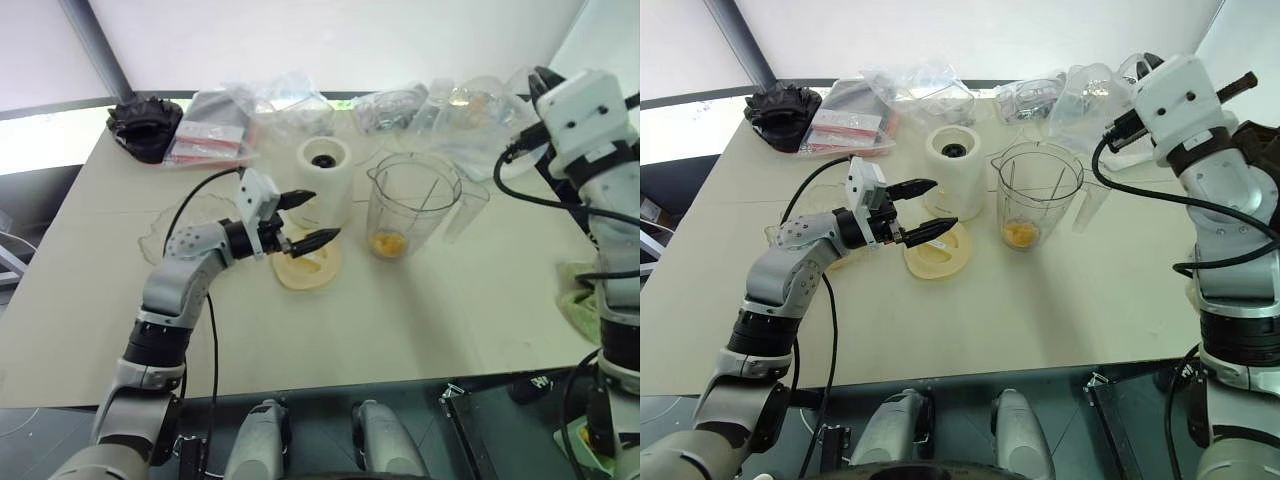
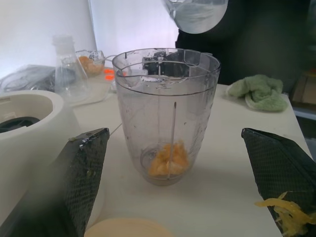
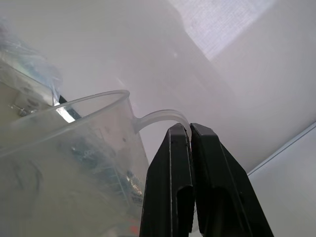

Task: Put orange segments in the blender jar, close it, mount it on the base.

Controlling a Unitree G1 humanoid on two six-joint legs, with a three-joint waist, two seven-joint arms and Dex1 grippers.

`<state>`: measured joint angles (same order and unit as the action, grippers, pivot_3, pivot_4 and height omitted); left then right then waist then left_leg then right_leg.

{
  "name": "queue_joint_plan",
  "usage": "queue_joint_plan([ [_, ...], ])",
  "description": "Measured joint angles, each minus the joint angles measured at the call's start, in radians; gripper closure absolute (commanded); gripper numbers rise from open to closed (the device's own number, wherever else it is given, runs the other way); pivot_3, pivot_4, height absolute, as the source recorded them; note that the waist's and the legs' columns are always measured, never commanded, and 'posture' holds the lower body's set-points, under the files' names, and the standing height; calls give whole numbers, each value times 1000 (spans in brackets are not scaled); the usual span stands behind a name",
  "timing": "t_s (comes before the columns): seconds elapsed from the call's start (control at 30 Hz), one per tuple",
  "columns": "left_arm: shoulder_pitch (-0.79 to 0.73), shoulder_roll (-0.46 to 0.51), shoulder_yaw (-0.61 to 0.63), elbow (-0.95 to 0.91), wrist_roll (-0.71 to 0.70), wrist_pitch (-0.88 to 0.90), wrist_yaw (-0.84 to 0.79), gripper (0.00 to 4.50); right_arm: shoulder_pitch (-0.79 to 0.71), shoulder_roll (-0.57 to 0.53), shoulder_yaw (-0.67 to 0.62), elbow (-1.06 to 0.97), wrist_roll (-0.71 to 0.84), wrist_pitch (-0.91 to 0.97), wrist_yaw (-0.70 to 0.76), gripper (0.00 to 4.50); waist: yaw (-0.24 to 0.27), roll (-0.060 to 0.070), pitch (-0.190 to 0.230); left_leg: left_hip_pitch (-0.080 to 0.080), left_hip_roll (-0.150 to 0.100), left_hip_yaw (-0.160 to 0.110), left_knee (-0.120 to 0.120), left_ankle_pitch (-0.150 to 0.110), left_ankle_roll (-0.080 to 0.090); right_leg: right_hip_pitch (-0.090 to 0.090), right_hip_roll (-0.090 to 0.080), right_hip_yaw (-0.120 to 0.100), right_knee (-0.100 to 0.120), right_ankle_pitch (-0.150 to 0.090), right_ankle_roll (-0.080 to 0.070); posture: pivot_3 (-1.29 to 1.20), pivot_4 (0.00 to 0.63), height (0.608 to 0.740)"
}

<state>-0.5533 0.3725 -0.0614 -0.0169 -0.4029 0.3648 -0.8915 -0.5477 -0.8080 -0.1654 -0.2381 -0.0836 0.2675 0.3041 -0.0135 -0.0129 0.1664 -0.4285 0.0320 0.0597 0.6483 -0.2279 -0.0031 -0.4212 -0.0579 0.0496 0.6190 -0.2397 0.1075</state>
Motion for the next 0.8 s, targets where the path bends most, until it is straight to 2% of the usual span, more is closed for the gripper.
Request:
queue_joint_plan([
  [0.8,0,9,-2,0,2,-1,-9,0,57,-21,1,19,-141,-131,51,4420,0,0,0,0,0,1,0,0,0,0,0,0,0,0,0,0,150,740],
])
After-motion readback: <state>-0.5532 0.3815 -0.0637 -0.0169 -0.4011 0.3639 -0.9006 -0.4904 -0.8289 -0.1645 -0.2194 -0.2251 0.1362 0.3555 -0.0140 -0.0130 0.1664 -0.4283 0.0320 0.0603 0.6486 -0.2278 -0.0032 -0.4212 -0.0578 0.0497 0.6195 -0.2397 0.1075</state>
